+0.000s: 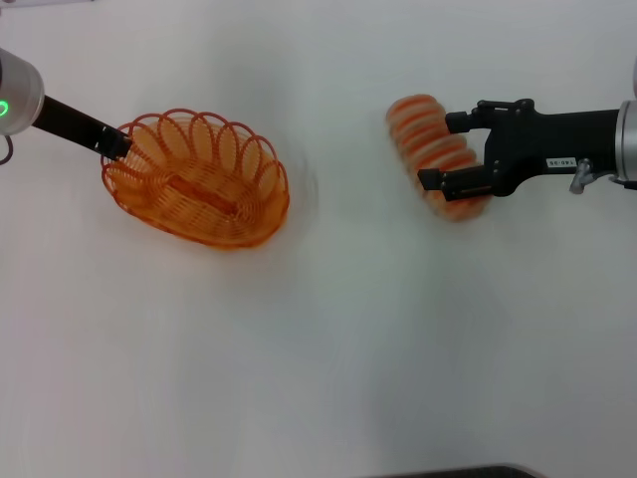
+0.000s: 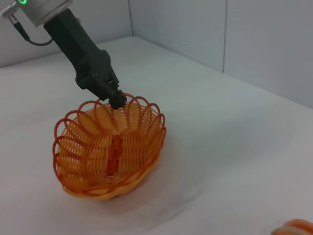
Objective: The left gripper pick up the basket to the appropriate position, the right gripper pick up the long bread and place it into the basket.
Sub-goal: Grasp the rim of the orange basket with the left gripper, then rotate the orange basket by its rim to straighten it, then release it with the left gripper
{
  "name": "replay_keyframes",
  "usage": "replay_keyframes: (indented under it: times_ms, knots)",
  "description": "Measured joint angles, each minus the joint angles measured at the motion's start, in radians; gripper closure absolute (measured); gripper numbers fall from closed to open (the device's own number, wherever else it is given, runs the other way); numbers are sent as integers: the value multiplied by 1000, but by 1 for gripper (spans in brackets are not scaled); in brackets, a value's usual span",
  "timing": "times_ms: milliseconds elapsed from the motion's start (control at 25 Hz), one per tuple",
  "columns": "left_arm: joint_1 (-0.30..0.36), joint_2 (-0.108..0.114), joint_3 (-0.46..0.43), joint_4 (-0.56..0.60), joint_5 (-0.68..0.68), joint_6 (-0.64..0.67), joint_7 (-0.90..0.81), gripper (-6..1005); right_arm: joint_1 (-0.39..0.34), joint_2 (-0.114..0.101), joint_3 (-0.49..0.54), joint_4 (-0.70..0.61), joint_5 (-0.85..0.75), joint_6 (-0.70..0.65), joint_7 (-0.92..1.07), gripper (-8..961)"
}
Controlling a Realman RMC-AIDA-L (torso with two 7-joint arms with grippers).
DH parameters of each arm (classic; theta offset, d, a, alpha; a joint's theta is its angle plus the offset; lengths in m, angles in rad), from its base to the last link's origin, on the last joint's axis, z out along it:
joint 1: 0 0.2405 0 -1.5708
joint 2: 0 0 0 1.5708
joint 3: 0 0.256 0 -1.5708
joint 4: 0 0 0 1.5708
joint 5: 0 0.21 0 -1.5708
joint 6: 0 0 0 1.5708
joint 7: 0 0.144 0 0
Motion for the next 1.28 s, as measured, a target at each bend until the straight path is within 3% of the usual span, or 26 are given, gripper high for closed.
replay_keyframes:
  times_ms: [280,600,880,1040,1280]
  knots:
    - [-27,22,-44,0,-5,81,-73,926,1,-1,9,-1,1,-4,-2,26]
    - [-55,42,-214,7,-17,201,-156,933,21,-2,56,-2,4,-36,4,26]
    - [-41,54,-301,-23,-106,258,-184,948,23,-3,103,2,63,-41,7,26]
    - [-23,47,-316,-32,-126,259,-212,949,24,-4,134,1,81,-37,8,26]
    - [33,16,-329,-21,-184,229,-234,950,26,-2,181,6,100,-24,4,26]
